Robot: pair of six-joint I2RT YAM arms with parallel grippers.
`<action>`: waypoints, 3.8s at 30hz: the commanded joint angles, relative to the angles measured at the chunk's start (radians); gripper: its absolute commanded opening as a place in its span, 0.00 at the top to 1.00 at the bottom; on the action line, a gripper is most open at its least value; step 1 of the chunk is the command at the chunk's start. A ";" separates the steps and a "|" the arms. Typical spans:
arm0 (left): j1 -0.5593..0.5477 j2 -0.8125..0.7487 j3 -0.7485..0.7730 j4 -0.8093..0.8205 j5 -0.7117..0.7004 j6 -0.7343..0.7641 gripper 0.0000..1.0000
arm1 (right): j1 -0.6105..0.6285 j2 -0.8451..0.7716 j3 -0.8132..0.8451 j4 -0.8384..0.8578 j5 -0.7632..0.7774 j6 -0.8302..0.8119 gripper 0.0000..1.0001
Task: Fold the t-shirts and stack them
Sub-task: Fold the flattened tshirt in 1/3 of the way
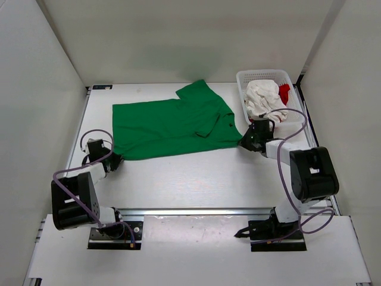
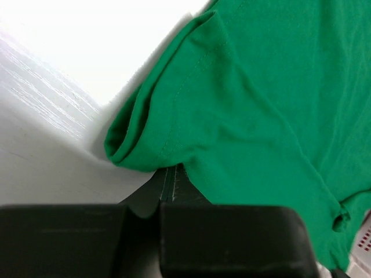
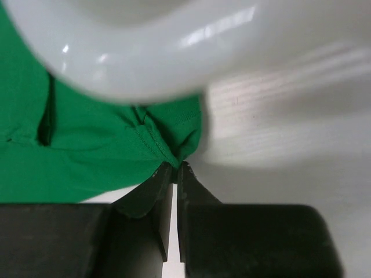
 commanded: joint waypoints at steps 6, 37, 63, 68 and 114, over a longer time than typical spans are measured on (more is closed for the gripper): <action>0.023 -0.046 0.009 -0.130 -0.004 0.058 1.00 | -0.003 -0.265 -0.232 -0.021 -0.005 0.060 1.00; -0.433 -0.453 0.032 -0.240 -0.091 0.092 0.90 | 0.239 -0.611 -0.253 -0.110 0.037 0.011 1.00; -0.601 -0.171 -0.113 0.109 -0.031 0.041 0.91 | 0.290 -0.088 -0.110 0.116 -0.069 0.061 0.68; -0.598 -0.169 -0.114 0.110 -0.022 0.040 0.91 | 0.274 -0.052 -0.075 0.114 -0.095 0.055 0.72; -0.752 -0.031 -0.041 -0.080 -0.168 0.101 0.90 | 0.507 -0.126 -0.159 -0.111 0.067 -0.091 1.00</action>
